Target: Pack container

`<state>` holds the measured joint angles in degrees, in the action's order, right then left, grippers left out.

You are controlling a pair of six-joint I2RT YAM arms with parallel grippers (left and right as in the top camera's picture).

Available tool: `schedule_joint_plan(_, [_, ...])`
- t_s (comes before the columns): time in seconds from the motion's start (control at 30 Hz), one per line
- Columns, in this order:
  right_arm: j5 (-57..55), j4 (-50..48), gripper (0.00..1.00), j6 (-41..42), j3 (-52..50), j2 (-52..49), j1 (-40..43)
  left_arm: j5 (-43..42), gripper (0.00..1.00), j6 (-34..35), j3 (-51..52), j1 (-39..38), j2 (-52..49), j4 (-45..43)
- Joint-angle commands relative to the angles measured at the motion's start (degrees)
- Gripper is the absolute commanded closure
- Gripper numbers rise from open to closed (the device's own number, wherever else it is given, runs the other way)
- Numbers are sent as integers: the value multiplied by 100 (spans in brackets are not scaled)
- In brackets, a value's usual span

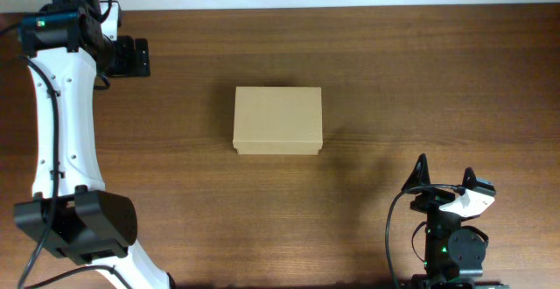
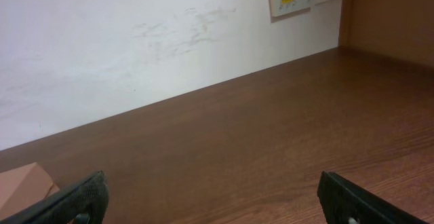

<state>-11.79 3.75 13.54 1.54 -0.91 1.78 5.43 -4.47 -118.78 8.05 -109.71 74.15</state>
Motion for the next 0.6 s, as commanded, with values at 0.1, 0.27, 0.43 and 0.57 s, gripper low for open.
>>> schedule_joint_plan(0.1, [-70, -39, 1, 28, -122, 48, 13, 42, 0, 15, -42, 4, 146, 4])
schedule_joint_plan(0.27, [-70, -37, 1, 28, -122, 46, 13, -125, 0, -7, 761, -17, 1961, -664])
schedule_joint_plan(0.43, [-70, -39, 1, 28, -122, 48, 13, -1032, 0, -7, 4682, -17, 4603, -4103])
schedule_joint_plan(0.57, [-70, -39, 1, 28, -122, 46, 13, -1064, 0, -7, 7560, -17, 6745, -5665])
